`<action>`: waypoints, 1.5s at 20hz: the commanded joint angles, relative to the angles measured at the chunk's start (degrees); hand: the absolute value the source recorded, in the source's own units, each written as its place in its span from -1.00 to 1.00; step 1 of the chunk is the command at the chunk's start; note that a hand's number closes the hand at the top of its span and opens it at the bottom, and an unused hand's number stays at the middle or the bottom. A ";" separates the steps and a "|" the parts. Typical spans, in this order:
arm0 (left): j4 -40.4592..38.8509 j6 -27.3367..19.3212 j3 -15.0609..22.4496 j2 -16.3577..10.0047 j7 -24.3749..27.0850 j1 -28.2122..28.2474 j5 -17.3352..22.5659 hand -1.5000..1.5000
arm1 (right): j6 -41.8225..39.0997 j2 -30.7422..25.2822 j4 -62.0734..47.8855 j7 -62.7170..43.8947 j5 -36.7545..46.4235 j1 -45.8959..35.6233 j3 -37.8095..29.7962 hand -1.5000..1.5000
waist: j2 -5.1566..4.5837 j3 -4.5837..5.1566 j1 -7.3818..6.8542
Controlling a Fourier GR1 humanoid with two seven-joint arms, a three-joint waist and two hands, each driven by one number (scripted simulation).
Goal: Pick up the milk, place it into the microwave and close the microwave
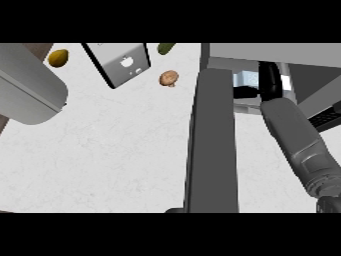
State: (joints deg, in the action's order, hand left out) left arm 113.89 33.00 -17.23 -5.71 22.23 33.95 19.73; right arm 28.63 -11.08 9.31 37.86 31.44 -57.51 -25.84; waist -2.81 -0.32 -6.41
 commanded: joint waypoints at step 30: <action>0.88 -6.33 23.50 5.70 -6.13 -6.18 -17.00 -1.00 | -29.85 8.37 14.35 15.32 -10.51 26.06 1.74 -1.00 | 3.65 0.46 8.53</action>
State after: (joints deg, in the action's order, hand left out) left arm 117.32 27.10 4.21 -0.08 16.57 29.52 4.41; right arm 2.52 -4.38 19.71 53.23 21.57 -36.86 -25.84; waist 0.58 0.07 1.33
